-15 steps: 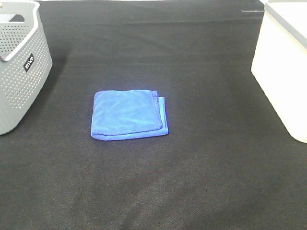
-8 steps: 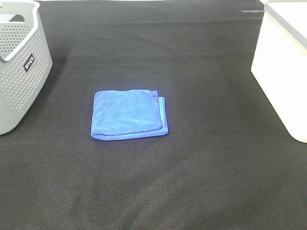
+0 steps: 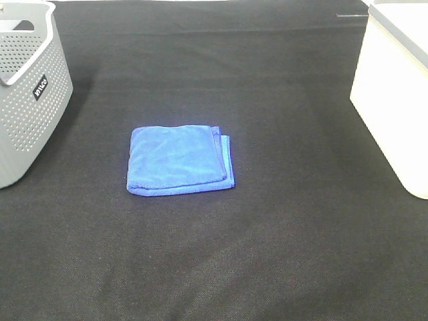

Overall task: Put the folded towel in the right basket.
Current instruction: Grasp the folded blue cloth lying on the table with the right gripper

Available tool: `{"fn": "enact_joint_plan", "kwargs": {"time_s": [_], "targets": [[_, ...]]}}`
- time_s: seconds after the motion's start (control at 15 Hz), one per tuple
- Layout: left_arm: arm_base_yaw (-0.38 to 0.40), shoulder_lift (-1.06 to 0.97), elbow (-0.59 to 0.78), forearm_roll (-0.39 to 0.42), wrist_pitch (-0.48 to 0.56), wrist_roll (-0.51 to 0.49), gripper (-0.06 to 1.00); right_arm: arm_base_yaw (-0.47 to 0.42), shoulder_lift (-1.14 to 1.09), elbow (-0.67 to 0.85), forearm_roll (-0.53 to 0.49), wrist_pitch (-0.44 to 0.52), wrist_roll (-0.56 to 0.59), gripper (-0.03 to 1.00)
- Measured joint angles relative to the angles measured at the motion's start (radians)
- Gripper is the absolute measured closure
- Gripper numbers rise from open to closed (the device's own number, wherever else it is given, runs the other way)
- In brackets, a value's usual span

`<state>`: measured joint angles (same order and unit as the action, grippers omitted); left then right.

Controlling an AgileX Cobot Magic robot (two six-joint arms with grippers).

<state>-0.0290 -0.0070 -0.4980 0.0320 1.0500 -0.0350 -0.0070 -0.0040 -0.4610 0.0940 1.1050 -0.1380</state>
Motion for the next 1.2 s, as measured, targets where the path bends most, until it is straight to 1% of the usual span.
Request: {"fn": "enact_joint_plan", "kwargs": {"time_s": [1.2], "targets": [[0.000,0.000,0.000,0.000,0.000,0.000,-0.04,0.000,0.000,0.001,0.000,0.000,0.001,0.00]]}}
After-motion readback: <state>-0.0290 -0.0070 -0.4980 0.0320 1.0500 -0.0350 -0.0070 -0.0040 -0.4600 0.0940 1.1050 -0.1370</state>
